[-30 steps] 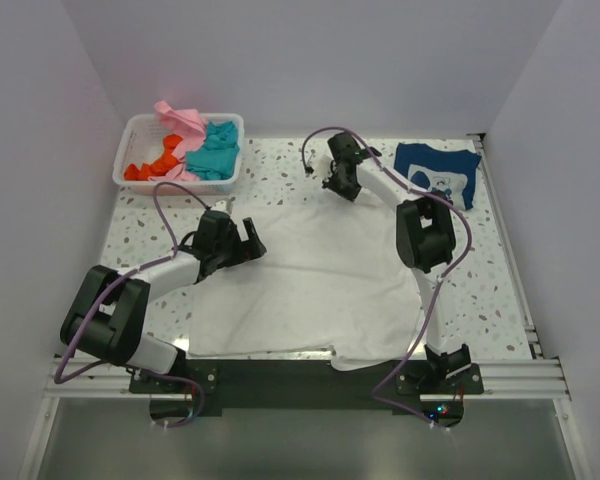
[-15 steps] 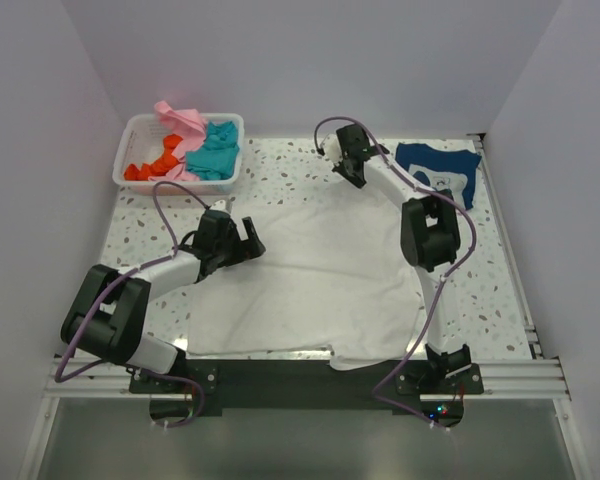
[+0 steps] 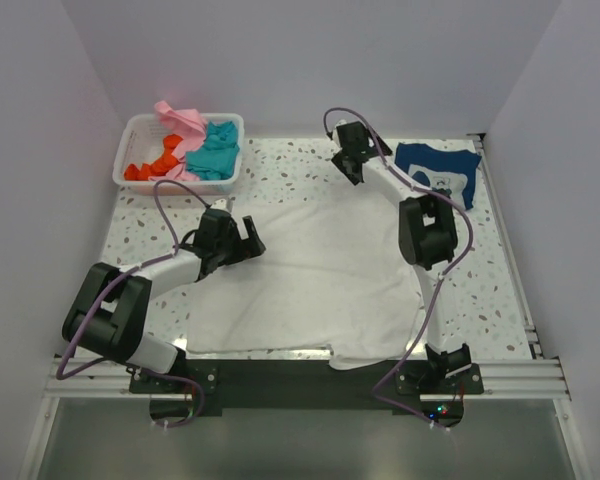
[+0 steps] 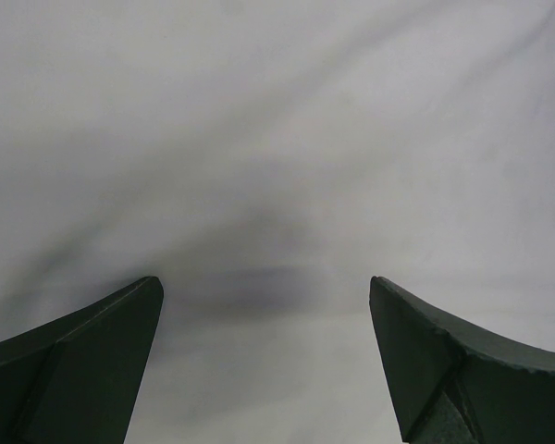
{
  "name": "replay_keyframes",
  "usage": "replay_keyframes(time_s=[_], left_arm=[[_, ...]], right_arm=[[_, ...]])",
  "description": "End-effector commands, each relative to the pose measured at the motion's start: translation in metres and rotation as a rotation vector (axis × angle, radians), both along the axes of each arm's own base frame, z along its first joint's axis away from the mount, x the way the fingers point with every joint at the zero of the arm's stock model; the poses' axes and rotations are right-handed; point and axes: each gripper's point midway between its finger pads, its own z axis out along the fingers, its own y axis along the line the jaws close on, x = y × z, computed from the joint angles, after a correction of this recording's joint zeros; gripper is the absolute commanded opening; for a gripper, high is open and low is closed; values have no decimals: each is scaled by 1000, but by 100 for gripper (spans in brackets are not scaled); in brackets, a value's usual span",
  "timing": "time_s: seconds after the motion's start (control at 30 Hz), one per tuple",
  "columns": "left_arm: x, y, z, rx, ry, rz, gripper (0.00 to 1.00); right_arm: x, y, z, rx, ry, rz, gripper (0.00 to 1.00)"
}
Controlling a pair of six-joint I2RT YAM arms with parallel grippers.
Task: Fold and stack the t-shirts
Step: Flatten the tshirt out
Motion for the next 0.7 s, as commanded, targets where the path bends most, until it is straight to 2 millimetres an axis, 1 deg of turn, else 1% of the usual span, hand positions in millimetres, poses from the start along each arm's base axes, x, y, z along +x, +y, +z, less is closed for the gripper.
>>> replay_keyframes(time_s=[0.0, 0.03, 0.07, 0.1, 0.13, 0.17, 0.2, 0.23, 0.27, 0.3, 0.33, 0.37, 0.4, 0.47, 0.5, 0.53, 0.57, 0.6, 0.63, 0.67], left_arm=[[-26, 15, -27, 85, 122, -9, 100], [-25, 15, -24, 81, 112, -9, 100], [-24, 14, -22, 79, 105, -8, 100], [-21, 13, -17, 73, 91, -7, 100], [-19, 12, -11, 67, 73, -8, 100], [-18, 8, -6, 47, 67, -21, 100], [-15, 7, -1, 41, 53, -20, 100], [-12, 6, 7, 34, 33, -19, 100], [-8, 5, 14, 29, 22, -12, 100], [-7, 5, 18, 26, 14, -9, 100], [-4, 5, 26, 23, -5, -2, 100], [-2, 9, 31, 38, -12, 19, 100], [-1, 12, 32, 48, -14, 31, 100], [2, 22, 39, 87, -19, 76, 100], [3, 26, 39, 103, -15, 92, 100], [6, 33, 39, 134, -12, 120, 100], [8, 36, 40, 151, -6, 132, 100], [10, 40, 40, 165, -3, 145, 100], [12, 44, 37, 184, 7, 159, 100], [16, 45, 38, 186, 2, 163, 100]], right_arm=[[16, -9, 58, 45, -185, -114, 99], [14, -8, 63, 68, -186, -116, 99], [10, -5, 78, 124, -208, -124, 99], [3, -2, 72, 152, -174, -113, 99], [-2, 2, 74, 217, -183, -135, 99], [-8, 8, 89, 277, -194, -124, 99], [-20, 9, 78, 303, -140, -129, 99], [-28, 17, 80, 364, -122, -120, 99], [-38, 23, 90, 456, -130, -148, 99], [-54, 21, 78, 478, -80, -179, 99], [-63, 22, 77, 514, -73, -200, 99], [-72, 30, 75, 600, -60, -233, 99], [-90, 28, 75, 627, -43, -249, 99], [-111, 28, 70, 697, -24, -305, 99], [-128, 24, 62, 705, 4, -325, 99], [-138, 24, 58, 726, 19, -347, 99], [-146, 25, 53, 738, 44, -346, 99], [-163, 21, 36, 717, 96, -368, 99], [-170, 19, 37, 722, 101, -373, 99], [-179, 16, 30, 713, 125, -386, 99]])
